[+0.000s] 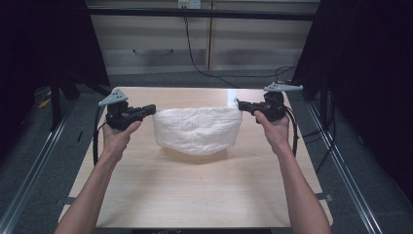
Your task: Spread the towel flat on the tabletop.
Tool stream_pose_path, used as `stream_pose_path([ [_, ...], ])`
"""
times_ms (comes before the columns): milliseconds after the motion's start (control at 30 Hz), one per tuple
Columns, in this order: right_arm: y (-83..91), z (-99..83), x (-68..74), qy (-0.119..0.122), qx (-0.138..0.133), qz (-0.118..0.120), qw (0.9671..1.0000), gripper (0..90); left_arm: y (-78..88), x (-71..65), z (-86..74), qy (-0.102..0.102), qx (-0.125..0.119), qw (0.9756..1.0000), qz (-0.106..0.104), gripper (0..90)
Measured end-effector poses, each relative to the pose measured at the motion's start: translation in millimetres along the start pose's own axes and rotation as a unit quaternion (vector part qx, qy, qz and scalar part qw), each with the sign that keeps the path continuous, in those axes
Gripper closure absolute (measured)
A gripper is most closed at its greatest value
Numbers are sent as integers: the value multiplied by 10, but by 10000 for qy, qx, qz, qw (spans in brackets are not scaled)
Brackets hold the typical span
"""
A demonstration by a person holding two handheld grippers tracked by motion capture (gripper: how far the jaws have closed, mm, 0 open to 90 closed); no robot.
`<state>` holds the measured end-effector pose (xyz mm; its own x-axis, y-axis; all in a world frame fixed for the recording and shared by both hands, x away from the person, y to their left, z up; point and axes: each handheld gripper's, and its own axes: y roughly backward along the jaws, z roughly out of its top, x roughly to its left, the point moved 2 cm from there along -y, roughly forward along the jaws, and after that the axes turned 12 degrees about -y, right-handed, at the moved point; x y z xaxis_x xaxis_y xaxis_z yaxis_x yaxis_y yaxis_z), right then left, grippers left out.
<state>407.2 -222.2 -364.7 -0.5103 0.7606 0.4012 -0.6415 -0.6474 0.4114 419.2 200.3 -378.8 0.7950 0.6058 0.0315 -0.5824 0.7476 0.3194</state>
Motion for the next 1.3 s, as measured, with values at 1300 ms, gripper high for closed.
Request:
stream_pose_path([
  [1300, 333, -293, 68, 44, -116, 115, 9999, 887, 77, -316, -192, -223, -137, 9992, -301, 884],
])
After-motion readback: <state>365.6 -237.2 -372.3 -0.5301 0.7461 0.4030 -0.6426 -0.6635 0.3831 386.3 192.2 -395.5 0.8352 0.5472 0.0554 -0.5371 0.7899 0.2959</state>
